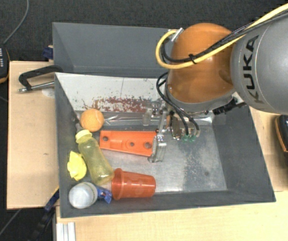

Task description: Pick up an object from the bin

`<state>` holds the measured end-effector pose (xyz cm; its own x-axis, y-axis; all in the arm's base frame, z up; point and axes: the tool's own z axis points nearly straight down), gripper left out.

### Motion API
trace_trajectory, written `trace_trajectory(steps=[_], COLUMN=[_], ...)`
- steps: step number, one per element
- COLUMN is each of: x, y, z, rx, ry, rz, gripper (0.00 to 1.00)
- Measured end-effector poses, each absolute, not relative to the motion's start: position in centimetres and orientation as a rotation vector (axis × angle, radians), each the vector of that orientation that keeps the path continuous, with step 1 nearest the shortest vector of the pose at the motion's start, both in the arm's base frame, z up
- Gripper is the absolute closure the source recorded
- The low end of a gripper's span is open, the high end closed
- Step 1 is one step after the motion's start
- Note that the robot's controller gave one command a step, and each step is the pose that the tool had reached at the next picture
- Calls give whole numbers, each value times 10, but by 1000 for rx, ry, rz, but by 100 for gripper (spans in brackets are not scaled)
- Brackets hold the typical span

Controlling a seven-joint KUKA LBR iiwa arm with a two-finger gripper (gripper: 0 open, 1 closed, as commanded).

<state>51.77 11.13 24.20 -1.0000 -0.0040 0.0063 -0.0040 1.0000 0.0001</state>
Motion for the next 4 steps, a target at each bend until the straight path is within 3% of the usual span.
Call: trace_trajectory(steps=[1,2,3,4], x=[519,517,504,519], y=[111,114,136,134], z=[247,214,174,143], rx=[2,103,395,606], ry=[-3144,-3145,-3119,-3090], rz=[-3,-3,-3,-4], gripper=[0,0,0,0])
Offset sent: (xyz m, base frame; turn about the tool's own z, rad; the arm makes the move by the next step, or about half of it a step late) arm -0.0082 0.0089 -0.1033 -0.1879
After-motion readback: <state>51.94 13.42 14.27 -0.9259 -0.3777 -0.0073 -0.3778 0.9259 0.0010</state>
